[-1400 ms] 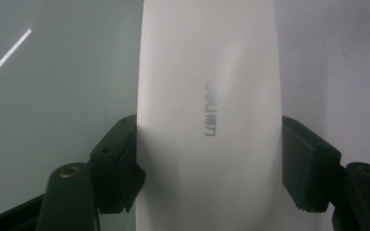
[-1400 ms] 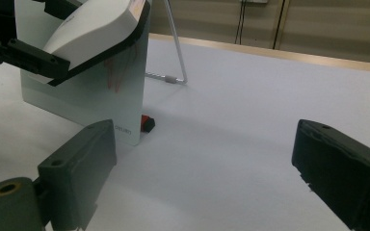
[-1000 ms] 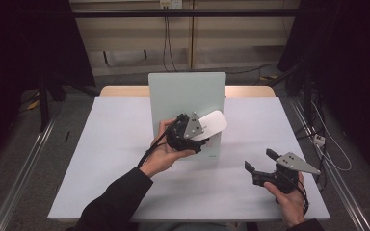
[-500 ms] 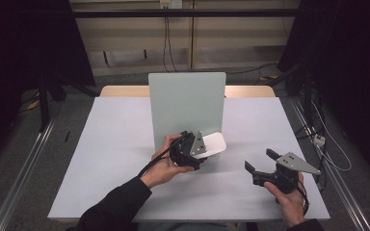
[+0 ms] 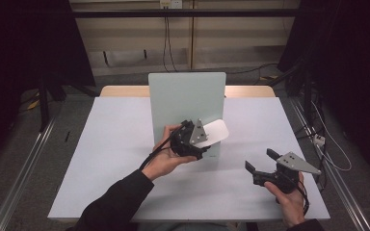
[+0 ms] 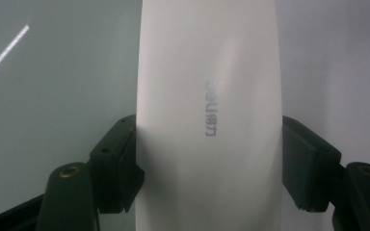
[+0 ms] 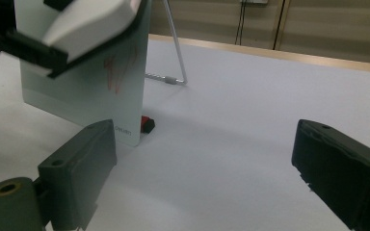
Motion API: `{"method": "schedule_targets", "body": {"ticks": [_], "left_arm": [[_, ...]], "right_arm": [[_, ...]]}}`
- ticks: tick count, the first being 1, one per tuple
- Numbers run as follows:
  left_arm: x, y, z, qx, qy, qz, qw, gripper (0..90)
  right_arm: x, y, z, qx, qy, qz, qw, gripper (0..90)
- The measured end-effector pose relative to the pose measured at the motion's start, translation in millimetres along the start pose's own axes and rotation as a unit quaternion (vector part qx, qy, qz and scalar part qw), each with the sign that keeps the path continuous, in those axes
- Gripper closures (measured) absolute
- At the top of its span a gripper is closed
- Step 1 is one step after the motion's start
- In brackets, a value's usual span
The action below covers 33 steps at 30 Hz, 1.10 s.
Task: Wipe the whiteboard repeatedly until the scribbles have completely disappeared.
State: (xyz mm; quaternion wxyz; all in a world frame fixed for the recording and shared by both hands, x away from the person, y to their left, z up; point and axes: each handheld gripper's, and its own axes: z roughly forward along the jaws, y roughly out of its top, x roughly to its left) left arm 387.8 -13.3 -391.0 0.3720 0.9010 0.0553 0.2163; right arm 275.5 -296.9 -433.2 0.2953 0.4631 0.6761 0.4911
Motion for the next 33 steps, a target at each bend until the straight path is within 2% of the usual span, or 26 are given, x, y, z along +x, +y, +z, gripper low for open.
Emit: {"method": "schedule_targets", "body": {"ticks": [2, 4, 6, 7, 9, 11, 12, 14, 16, 18, 19, 21, 23, 26, 28, 29, 31, 32, 33], "left_arm": [[-8.4, -3.4, 6.0, 0.015, -0.004, 0.012, 0.9998, 30.8], [-11.5, -5.5, 8.3, 0.017, -0.007, 0.014, 0.9997, 30.8], [-17.0, -11.1, 13.2, 0.027, -0.021, 0.016, 0.9993, 30.8], [-17.0, -11.1, 13.2, 0.027, -0.021, 0.016, 0.9993, 30.8], [-23.0, -15.6, 18.2, 0.045, -0.033, 0.025, 0.9981, 30.8], [-25.3, -16.8, 20.2, 0.047, -0.036, 0.024, 0.9979, 30.8], [-25.1, -17.1, 20.4, 0.053, -0.038, 0.031, 0.9974, 30.8], [-24.4, -17.0, 19.8, 0.046, -0.04, 0.021, 0.9979, 30.9], [-20.6, -15.7, 16.9, 0.043, -0.039, 0.02, 0.9981, 30.8], [-14.5, -11.9, 11.4, 0.033, -0.029, 0.017, 0.9989, 30.9], [-5.9, -6.4, 4.1, 0.022, -0.017, 0.006, 0.9996, 30.9], [-1.9, -3.5, 0.7, 0.016, -0.013, 0.001, 0.9998, 30.9], [11.4, 4.1, -9.7, -0.008, 0.004, -0.012, 0.9999, 30.8], [15.7, 6.8, -13.7, -0.015, 0.013, -0.016, 0.9997, 30.9], [14.0, 6.2, -12.6, -0.009, 0.014, -0.007, 0.9998, 30.8], [7.1, 3.8, -7.5, 0.005, 0.009, 0.004, 0.9999, 30.8], [2.9, 1.3, -4.1, 0.011, 0.004, 0.007, 0.9999, 30.8], [-1.3, -1.9, -0.8, 0.016, -0.001, 0.012, 0.9998, 30.8], [-9.2, -9.1, 5.9, 0.028, -0.016, 0.016, 0.9993, 30.8]], "right_arm": [[0.1, 0.0, 0.0, 0.0, 0.0, -0.002, 1.0, 8.3], [-0.1, 0.1, 0.0, -0.001, -0.001, -0.001, 1.0, 8.2], [-0.1, 0.0, 0.0, 0.0, -0.001, 0.0, 1.0, 8.2], [-0.2, 0.0, 0.0, 0.0, -0.001, 0.001, 1.0, 8.2], [-0.3, 0.0, 0.0, -0.001, -0.001, 0.001, 1.0, 8.2], [-0.1, 0.1, -0.3, 0.0, -0.001, 0.002, 1.0, 8.2], [-0.1, 0.1, -0.3, 0.0, -0.001, 0.001, 1.0, 8.2], [-0.1, 0.2, -0.3, 0.0, 0.0, 0.001, 1.0, 8.2], [-0.1, 0.2, -0.2, 0.0, -0.001, 0.001, 1.0, 8.2], [-0.3, 0.2, -0.1, 0.0, -0.001, 0.001, 1.0, 8.2], [-0.5, 0.2, -0.1, -0.001, -0.001, 0.001, 1.0, 8.2], [-0.5, 0.1, 0.1, -0.001, -0.001, 0.001, 1.0, 8.2], [-0.2, 0.2, 0.1, 0.0, 0.0, -0.001, 1.0, 8.2], [-0.3, 0.1, 0.1, -0.001, 0.0, 0.001, 1.0, 8.2], [-0.5, 0.1, 0.0, -0.001, 0.0, 0.001, 1.0, 8.1], [-0.6, 0.1, 0.0, -0.001, 0.0, 0.002, 1.0, 8.1], [-0.7, 0.1, 0.0, -0.001, 0.0, 0.003, 1.0, 8.2], [-0.5, 0.1, -0.1, -0.001, 0.0, 0.002, 1.0, 8.1], [-0.1, 0.1, -0.3, -0.001, -0.001, 0.002, 1.0, 8.1]]}}
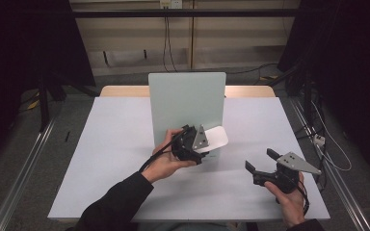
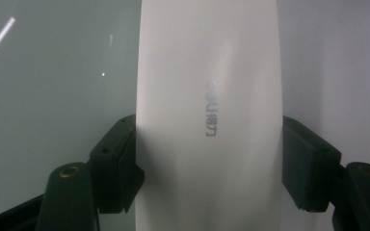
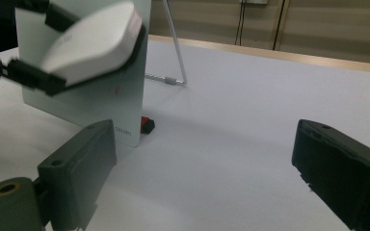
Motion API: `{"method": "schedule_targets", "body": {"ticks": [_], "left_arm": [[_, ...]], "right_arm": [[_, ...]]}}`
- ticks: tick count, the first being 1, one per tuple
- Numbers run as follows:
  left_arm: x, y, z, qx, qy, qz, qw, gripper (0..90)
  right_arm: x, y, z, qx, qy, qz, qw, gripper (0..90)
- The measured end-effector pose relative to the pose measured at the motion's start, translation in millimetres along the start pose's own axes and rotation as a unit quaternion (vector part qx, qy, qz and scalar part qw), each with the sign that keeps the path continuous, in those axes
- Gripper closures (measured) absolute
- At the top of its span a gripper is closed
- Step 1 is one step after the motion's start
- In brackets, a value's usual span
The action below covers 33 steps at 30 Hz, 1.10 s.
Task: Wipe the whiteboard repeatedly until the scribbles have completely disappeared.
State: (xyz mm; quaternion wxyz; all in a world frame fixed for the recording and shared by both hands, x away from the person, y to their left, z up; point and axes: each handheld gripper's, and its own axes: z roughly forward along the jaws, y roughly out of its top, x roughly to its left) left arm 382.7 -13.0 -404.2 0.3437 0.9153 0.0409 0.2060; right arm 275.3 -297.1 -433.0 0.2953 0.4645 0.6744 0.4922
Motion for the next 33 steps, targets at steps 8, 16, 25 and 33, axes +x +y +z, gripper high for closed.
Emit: {"method": "schedule_targets", "body": {"ticks": [8, 16, 25, 33], "left_arm": [[-15.5, -13.3, 11.8, 0.037, -0.024, 0.011, 0.999, 30.8], [2.6, -6.5, -5.8, 0.005, -0.002, -0.018, 0.9998, 30.8], [16.7, 6.4, -15.3, -0.019, 0.014, -0.027, 0.9994, 30.8], [-6.0, -9.1, 5.1, 0.035, -0.025, 0.001, 0.9991, 30.8]], "right_arm": [[0.2, 0.1, 0.3, 0.0, 0.0, -0.003, 1.0, 8.1], [0.0, 0.1, 0.6, 0.0, 0.001, -0.002, 1.0, 8.2], [0.4, 0.1, 0.7, 0.001, 0.002, -0.002, 1.0, 8.1], [0.4, -0.1, 0.3, 0.001, 0.002, -0.004, 1.0, 8.1]]}}
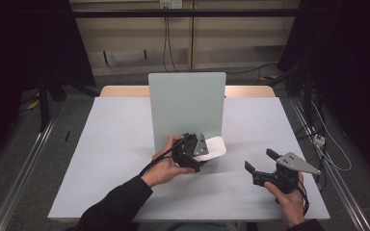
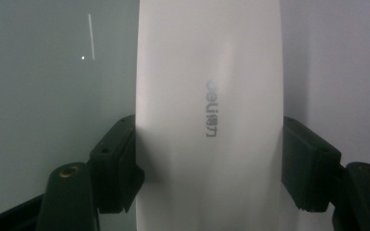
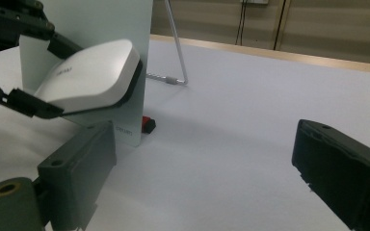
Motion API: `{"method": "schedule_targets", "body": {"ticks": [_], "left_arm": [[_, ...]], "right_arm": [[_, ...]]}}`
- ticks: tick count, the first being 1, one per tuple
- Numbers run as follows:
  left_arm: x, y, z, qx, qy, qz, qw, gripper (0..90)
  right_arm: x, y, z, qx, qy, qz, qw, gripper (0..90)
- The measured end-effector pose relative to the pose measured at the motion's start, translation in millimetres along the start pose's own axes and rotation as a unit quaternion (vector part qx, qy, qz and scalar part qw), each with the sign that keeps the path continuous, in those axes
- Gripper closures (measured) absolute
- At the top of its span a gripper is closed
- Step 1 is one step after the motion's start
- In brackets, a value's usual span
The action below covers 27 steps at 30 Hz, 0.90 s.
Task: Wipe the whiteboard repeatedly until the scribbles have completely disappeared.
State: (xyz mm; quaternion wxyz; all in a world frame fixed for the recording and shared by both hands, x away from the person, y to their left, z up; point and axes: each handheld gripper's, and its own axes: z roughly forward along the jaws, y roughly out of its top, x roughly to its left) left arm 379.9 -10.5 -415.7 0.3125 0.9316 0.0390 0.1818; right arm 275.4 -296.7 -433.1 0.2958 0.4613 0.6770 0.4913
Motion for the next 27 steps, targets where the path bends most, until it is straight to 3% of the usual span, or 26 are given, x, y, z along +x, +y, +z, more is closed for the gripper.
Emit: {"method": "schedule_targets", "body": {"ticks": [3, 4, 8, 14, 15, 21, 27], "left_arm": [[-6.3, -7.6, 4.5, 0.025, -0.013, 0.007, 0.9996, 30.8], [-5.7, -8.8, 4.0, 0.041, -0.018, 0.019, 0.9988, 30.8], [-3.9, -8.1, 2.3, 0.042, -0.02, 0.017, 0.9988, 30.8], [7.6, 0.0, -9.6, 0.007, 0.003, -0.008, 0.9999, 30.8], [12.5, 4.6, -13.6, -0.007, 0.008, -0.017, 0.9998, 30.8], [18.9, 14.0, -16.9, -0.035, 0.017, -0.029, 0.9988, 30.8], [10.5, 17.8, -3.9, -0.029, 0.006, -0.019, 0.9994, 30.8]], "right_arm": [[-0.4, 0.0, 0.5, 0.0, 0.0, 0.003, 1.0, 8.1], [-0.2, 0.0, 0.7, 0.001, 0.001, 0.003, 1.0, 8.1], [0.5, 0.2, 0.9, 0.001, 0.0, 0.001, 1.0, 8.1], [0.1, 0.2, 0.8, 0.0, 0.0, 0.002, 1.0, 8.1], [0.2, 0.3, 0.7, 0.0, 0.0, 0.001, 1.0, 8.1], [0.3, 0.3, 0.7, 0.0, 0.0, 0.001, 1.0, 8.1], [0.2, 0.2, 0.7, -0.001, 0.002, 0.002, 1.0, 8.1]]}}
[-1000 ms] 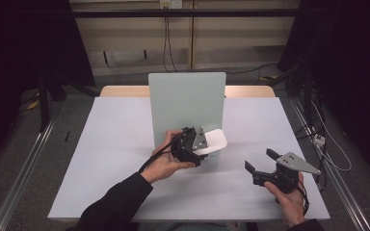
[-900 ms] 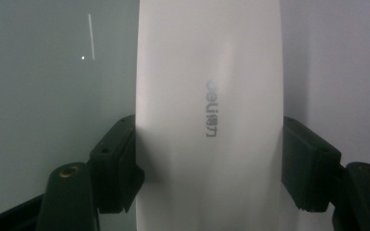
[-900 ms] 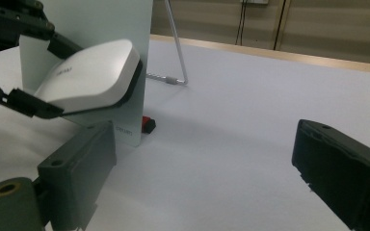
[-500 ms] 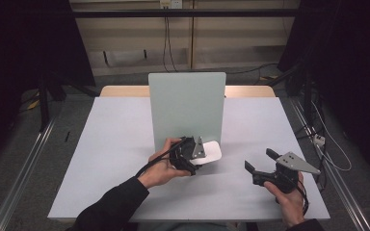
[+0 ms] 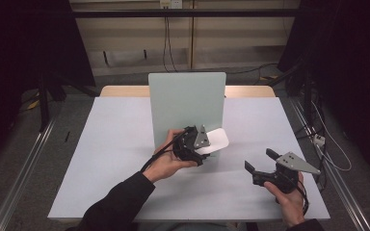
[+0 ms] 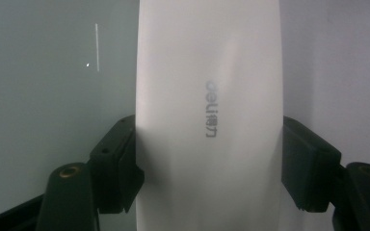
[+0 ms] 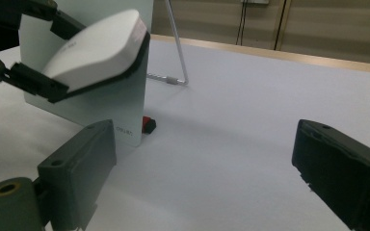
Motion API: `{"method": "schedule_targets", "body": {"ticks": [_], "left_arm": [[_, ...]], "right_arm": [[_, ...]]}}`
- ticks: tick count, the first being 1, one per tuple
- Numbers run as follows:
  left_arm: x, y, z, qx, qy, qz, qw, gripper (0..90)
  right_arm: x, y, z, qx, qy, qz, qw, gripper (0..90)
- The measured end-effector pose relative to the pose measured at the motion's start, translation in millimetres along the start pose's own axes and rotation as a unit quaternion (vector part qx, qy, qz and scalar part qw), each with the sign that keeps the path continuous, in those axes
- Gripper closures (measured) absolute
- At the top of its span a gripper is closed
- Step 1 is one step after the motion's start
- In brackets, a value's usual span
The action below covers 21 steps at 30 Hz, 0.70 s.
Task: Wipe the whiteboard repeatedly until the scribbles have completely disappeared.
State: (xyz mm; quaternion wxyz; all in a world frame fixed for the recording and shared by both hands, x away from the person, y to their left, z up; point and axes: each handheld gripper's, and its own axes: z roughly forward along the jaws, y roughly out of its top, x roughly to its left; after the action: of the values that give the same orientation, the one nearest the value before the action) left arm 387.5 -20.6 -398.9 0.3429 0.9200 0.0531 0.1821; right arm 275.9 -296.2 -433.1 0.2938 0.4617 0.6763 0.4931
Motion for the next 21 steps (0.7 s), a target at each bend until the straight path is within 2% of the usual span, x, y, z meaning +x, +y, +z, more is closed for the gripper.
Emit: {"method": "schedule_targets", "body": {"ticks": [6, 10, 21], "left_arm": [[-13.1, 0.6, 18.8, 0.009, -0.024, 0.01, 0.9996, 30.8], [-14.7, 1.7, 21.4, 0.008, -0.027, 0.013, 0.9995, 30.8], [3.2, 6.9, -0.1, -0.033, 0.005, -0.002, 0.9994, 30.8]], "right_arm": [[0.4, -0.2, -0.5, 0.0, 0.0, 0.001, 1.0, 8.1], [-0.2, -0.2, -0.7, 0.0, 0.0, -0.001, 1.0, 8.1], [-0.2, -0.1, -0.4, -0.001, -0.001, -0.001, 1.0, 8.1]]}}
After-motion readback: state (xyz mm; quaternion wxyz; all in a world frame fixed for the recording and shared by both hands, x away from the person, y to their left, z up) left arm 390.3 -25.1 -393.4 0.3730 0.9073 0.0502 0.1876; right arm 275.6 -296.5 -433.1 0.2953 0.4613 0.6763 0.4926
